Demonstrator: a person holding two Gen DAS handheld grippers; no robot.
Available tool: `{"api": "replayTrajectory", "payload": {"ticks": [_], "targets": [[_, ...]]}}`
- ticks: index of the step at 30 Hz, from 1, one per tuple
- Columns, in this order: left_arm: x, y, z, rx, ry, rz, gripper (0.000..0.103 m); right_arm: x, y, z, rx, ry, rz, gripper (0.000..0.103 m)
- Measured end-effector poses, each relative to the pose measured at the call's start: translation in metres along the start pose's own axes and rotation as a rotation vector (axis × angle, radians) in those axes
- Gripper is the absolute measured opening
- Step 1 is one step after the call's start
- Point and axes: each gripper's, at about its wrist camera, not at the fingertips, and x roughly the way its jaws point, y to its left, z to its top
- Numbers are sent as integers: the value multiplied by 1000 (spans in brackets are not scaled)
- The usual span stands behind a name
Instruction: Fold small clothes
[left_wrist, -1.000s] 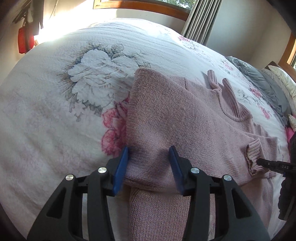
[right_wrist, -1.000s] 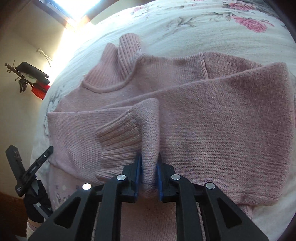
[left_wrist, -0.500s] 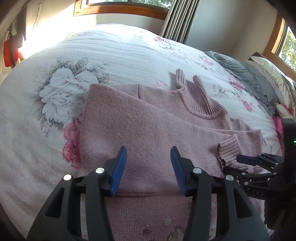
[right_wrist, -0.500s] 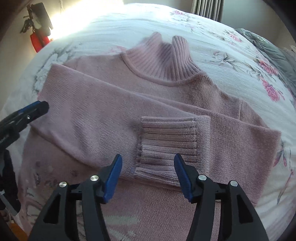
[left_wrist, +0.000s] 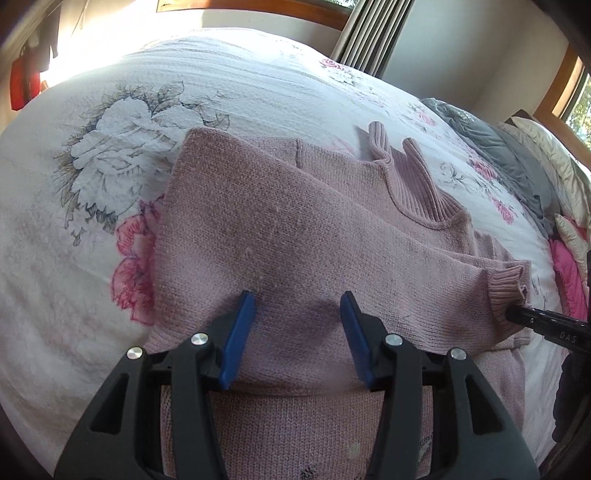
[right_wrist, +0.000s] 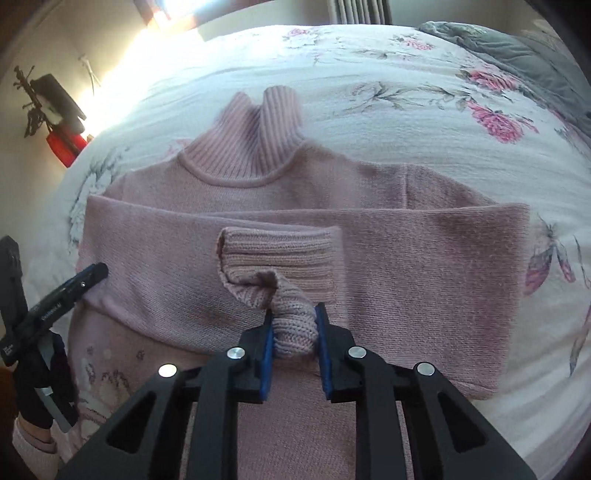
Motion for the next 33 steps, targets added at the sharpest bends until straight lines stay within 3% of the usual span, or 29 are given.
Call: {"api": "replayTrajectory", "payload": {"ticks": [6,10,14,18,23,33], "targets": [[1,0,0,8,-1,5,49,-8,-59,-3,101,23,-52,22],[0,-1,2,8,4,11,49,-10,-87,-15,123,45,-169,30],[-16,-12,10,11,-46,2,49,-29,-86,-13,113,-34,-76,30],[-13,-34,20,45,-48,-42,51,-24,-64,-2,47,-32,-17,30],[13,-38,21,71,3,-11,51,5,-65,7,51,20,-59,30],[18,-30,15,124,-21,-62,51,26,-74,-2,39,34,-60,27]]}}
